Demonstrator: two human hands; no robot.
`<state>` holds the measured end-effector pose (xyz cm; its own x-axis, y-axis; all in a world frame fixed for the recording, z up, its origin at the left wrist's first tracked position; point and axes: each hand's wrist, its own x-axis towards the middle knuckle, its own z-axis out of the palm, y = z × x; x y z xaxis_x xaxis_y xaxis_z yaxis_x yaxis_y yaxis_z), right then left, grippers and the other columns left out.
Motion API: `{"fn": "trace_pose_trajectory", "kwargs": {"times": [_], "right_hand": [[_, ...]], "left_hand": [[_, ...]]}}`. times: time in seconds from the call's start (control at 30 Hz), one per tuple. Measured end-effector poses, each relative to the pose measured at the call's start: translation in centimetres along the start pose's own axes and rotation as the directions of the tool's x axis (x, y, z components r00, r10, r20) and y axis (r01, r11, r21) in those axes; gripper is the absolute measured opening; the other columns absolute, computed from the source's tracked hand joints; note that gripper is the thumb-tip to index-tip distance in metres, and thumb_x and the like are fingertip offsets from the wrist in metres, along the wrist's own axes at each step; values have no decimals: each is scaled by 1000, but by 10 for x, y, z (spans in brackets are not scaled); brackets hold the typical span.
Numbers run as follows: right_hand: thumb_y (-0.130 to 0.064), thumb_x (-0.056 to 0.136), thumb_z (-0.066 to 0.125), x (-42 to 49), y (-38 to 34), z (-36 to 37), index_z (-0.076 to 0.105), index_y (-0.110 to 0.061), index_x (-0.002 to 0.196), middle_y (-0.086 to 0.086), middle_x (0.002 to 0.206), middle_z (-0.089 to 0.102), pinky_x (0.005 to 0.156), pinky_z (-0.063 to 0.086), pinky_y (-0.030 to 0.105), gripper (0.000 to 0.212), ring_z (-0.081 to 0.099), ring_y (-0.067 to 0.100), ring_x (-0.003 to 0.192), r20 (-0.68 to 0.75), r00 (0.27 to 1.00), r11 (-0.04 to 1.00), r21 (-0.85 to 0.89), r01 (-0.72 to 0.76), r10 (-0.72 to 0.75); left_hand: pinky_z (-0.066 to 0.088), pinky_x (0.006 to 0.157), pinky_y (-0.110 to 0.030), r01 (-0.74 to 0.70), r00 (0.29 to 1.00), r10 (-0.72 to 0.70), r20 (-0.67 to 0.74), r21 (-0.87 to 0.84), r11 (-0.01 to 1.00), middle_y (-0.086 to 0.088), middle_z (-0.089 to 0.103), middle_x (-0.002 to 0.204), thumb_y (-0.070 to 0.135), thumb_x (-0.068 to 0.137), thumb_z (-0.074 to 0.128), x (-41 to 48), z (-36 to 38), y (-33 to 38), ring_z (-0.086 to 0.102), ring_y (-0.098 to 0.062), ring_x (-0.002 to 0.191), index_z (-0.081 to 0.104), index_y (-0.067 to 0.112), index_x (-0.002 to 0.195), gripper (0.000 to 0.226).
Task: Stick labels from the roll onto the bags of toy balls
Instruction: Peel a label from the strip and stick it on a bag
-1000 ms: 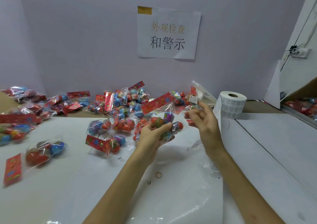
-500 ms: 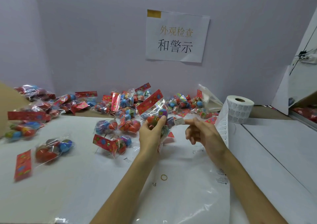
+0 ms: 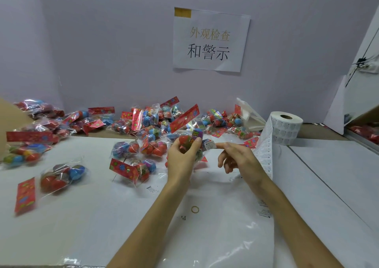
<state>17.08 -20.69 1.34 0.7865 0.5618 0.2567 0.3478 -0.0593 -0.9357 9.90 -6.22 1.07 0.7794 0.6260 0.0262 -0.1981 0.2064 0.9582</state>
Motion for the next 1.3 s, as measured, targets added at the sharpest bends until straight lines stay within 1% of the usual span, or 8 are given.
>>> {"fn": "trace_pose_trajectory", "kwargs": {"times": [0.13, 0.27, 0.4, 0.6, 0.83, 1.0, 1.13, 1.3], "right_hand": [[-20, 108, 42, 2, 4, -1, 69, -12, 120, 6, 69, 66, 55, 42, 21, 30, 51, 16, 54, -3, 1000, 998, -57, 24, -24], [-30, 107, 46, 3, 9, 0, 69, -20, 120, 6, 70, 67, 58, 43, 20, 28, 53, 18, 57, 19, 998, 990, -129, 64, -62], [-45, 96, 47, 1, 9, 1, 69, -30, 116, 7, 71, 68, 60, 43, 19, 34, 53, 18, 58, 47, 996, 987, -135, 82, -76], [-26, 108, 46, -1, 10, 3, 69, -33, 113, 7, 73, 69, 61, 44, 18, 25, 54, 17, 59, 79, 992, 981, -163, 109, -97], [-32, 107, 46, -2, 13, 6, 73, -30, 113, -1, 79, 72, 65, 48, 27, 28, 52, 10, 55, 0, 995, 949, -301, 93, -98], [-47, 100, 56, 4, 17, -5, 35, -32, 153, -4, 97, 68, 70, 49, 29, 59, 63, 8, 64, -69, 998, 934, -356, -21, -4], [-69, 76, 71, 2, 15, -4, 51, -34, 133, -4, 104, 68, 68, 53, 27, 69, 73, 12, 73, -58, 998, 967, -249, -47, 33], [-35, 92, 72, 3, 13, -6, 75, -17, 94, 5, 73, 73, 66, 59, 35, 18, 71, 22, 65, -120, 992, 992, -124, 32, -47]], "left_hand": [[61, 88, -53, -70, 997, 69, 22, 36, 997, -9, 74, 100, 22, 90, 78, 1, -2, -5, 73, -36, 97, 69, 15, 107, 20], [59, 66, -17, -138, 990, 136, 31, 102, 985, 7, 70, 98, 21, 81, 86, 4, -3, -8, 70, -12, 90, 63, 28, 105, 34], [59, 89, -26, -151, 988, 152, 10, 175, 973, 9, 68, 103, 25, 77, 89, 4, -2, -11, 68, -13, 101, 58, 28, 114, 48], [58, 96, -35, -128, 990, 138, -38, 190, 973, -1, 69, 112, 23, 76, 90, 7, -4, -11, 68, -22, 105, 59, 19, 121, 54], [54, 74, -14, -104, 992, 116, -52, 185, 977, 0, 69, 109, 17, 77, 89, 10, -6, -12, 67, -17, 97, 60, 14, 127, 58], [60, 77, -20, -43, 999, 44, 0, 153, 987, 0, 70, 107, 15, 75, 90, 9, -6, -11, 69, -16, 96, 59, 17, 120, 54], [62, 80, -27, -44, 990, 21, 141, 159, 986, -4, 75, 103, 12, 70, 92, 4, -1, -12, 73, -21, 97, 68, 17, 111, 49], [63, 78, -27, 16, 972, -38, 231, 100, 995, -7, 77, 103, 13, 74, 90, 3, -3, -5, 76, -22, 92, 68, 16, 107, 40]]}}
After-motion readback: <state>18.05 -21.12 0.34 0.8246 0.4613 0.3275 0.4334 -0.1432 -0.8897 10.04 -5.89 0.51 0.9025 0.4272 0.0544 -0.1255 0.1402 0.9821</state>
